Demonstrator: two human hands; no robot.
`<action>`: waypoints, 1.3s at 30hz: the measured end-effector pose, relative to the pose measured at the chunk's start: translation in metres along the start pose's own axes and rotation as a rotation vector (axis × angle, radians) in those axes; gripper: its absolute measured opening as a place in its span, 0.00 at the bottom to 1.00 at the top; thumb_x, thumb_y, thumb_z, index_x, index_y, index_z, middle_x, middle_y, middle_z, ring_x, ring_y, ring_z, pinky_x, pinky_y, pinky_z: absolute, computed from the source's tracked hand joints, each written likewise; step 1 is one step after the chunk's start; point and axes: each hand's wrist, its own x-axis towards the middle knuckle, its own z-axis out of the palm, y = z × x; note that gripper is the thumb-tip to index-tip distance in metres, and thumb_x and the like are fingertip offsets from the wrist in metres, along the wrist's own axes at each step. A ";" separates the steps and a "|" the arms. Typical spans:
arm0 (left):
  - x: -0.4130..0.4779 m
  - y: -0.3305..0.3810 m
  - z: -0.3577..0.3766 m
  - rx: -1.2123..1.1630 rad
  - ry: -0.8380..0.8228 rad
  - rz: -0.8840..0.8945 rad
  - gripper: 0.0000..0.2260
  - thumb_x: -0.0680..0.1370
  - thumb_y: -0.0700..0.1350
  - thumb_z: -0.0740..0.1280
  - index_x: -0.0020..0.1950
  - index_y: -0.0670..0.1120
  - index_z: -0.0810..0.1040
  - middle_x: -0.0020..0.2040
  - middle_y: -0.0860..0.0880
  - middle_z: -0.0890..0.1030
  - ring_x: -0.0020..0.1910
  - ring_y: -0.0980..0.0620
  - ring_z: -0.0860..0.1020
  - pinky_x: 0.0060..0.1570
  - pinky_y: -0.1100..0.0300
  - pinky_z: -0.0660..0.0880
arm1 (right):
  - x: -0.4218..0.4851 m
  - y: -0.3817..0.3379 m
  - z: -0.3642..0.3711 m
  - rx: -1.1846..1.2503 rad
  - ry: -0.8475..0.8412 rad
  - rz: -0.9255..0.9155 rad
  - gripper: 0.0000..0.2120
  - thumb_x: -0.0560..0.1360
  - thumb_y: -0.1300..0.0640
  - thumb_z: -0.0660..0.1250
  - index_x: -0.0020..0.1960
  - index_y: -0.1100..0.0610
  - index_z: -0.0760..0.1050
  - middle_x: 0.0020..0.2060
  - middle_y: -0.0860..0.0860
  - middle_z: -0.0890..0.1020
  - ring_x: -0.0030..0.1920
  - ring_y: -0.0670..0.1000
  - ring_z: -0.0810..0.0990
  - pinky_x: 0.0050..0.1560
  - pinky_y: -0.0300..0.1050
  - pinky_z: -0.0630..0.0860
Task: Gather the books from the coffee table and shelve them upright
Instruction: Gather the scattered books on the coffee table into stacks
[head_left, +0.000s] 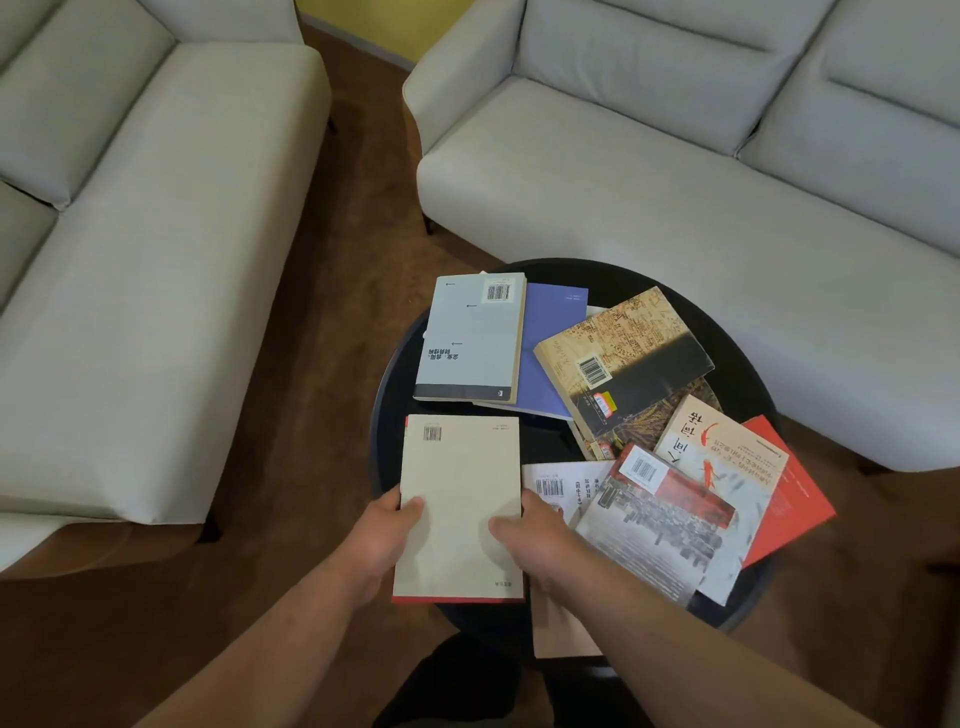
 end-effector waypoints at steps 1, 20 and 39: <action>0.000 0.001 0.002 0.007 0.015 0.003 0.13 0.86 0.49 0.56 0.68 0.51 0.72 0.61 0.49 0.81 0.58 0.44 0.80 0.64 0.43 0.75 | 0.001 0.002 0.002 -0.032 0.015 -0.006 0.16 0.79 0.56 0.64 0.66 0.53 0.71 0.54 0.47 0.77 0.61 0.54 0.77 0.63 0.49 0.76; -0.053 -0.034 0.069 0.675 0.302 0.731 0.11 0.80 0.46 0.67 0.62 0.48 0.77 0.54 0.56 0.74 0.55 0.56 0.74 0.57 0.55 0.78 | -0.048 0.126 -0.131 -0.098 0.580 0.026 0.10 0.79 0.54 0.66 0.58 0.56 0.77 0.53 0.54 0.84 0.45 0.54 0.81 0.42 0.48 0.77; -0.043 -0.093 0.187 0.625 0.196 0.419 0.21 0.77 0.41 0.63 0.70 0.51 0.70 0.72 0.47 0.67 0.70 0.44 0.68 0.70 0.49 0.69 | -0.027 0.152 -0.123 0.413 0.259 0.088 0.07 0.79 0.53 0.69 0.54 0.53 0.74 0.52 0.57 0.82 0.53 0.61 0.82 0.59 0.65 0.80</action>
